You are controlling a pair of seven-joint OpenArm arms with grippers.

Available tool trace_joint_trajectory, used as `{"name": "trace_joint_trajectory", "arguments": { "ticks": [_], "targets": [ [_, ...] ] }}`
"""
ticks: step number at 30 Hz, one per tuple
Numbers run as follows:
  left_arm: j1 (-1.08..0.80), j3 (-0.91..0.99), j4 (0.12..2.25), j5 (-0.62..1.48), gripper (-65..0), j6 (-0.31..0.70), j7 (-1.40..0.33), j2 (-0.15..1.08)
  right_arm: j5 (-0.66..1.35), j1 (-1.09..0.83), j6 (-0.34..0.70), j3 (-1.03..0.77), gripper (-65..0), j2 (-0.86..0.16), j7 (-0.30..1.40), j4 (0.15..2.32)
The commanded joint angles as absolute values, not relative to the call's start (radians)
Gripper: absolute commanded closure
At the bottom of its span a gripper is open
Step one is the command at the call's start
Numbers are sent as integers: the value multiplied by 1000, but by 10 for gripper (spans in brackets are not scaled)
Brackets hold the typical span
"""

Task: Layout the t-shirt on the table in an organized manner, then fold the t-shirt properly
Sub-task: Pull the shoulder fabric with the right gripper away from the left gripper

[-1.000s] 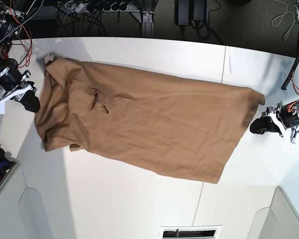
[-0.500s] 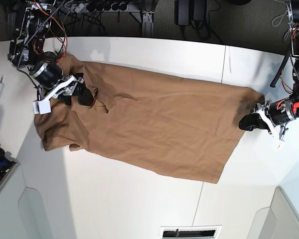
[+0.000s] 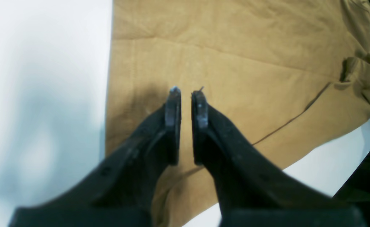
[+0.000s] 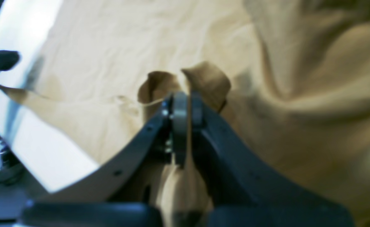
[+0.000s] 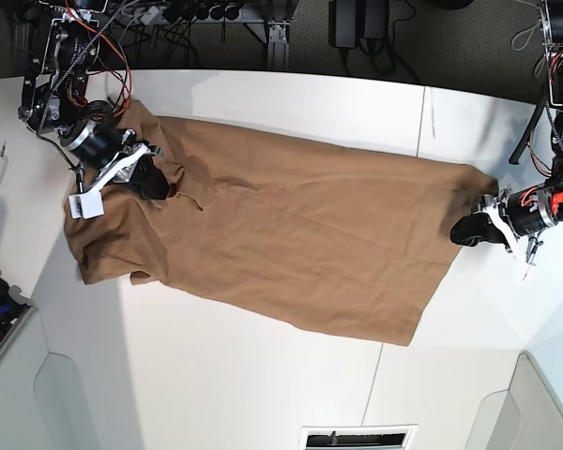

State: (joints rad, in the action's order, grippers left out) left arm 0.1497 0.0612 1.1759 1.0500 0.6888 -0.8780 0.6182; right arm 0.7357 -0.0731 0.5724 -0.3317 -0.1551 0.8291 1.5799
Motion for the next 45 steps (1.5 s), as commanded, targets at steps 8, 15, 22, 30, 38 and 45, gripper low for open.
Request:
{"name": "trace_joint_trajectory", "arguments": {
  "ticks": [8, 15, 22, 30, 38, 45],
  "targets": [
    [171, 71, 1189, 1005, -96, 698, -860, 641, 910, -202, 614, -334, 0, -173, 925, 1681],
    [171, 71, 1189, 1005, -96, 698, -860, 640, 887, -384, 614, -334, 0, -224, 925, 1848],
    [171, 71, 1189, 1005, -96, 698, -860, 644, 805, -388, 601, -377, -401, -252, 815, 1864],
    [171, 71, 1189, 1015, -96, 698, -856, 648, 677, -258, 542, -532, -375, -231, 732, 1835],
    [171, -19, 1189, 1034, -96, 698, -868, 648, 559, -185, 550, -491, 0, -231, 664, 1621],
    [169, -204, 1181, 938, -95, 698, -784, 638, 443, -95, 550, -490, 0, -239, 575, 1387]
  ]
}}
